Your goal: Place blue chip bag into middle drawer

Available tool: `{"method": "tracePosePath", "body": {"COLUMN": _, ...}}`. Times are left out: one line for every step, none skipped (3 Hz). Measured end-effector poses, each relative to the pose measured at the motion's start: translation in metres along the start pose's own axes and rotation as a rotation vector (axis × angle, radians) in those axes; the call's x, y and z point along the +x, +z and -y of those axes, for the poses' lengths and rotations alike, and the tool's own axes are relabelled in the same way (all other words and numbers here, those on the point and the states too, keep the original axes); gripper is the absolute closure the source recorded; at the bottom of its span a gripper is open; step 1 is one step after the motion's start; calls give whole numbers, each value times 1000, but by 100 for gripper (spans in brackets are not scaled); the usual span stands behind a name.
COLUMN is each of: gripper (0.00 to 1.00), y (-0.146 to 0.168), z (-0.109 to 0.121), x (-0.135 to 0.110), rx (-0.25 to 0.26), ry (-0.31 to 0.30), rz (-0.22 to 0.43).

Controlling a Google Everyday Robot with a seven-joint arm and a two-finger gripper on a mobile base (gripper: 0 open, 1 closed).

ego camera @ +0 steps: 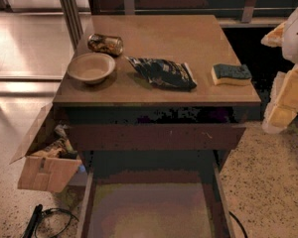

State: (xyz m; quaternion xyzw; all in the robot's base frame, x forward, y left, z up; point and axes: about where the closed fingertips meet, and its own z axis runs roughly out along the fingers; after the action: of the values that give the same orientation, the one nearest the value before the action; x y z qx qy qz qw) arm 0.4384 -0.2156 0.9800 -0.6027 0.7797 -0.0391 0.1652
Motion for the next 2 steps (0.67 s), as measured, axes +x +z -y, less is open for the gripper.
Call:
{"method": "tracePosePath", "body": {"gripper": 0, "y": 0, "z": 0, "x": 0, "rx": 0, "ry": 0, "rz": 0}}
{"method": "tracePosePath", "body": {"gripper": 0, "y": 1, "z": 0, "x": -5, "rx": -1, "ry": -19, "rz": 2}}
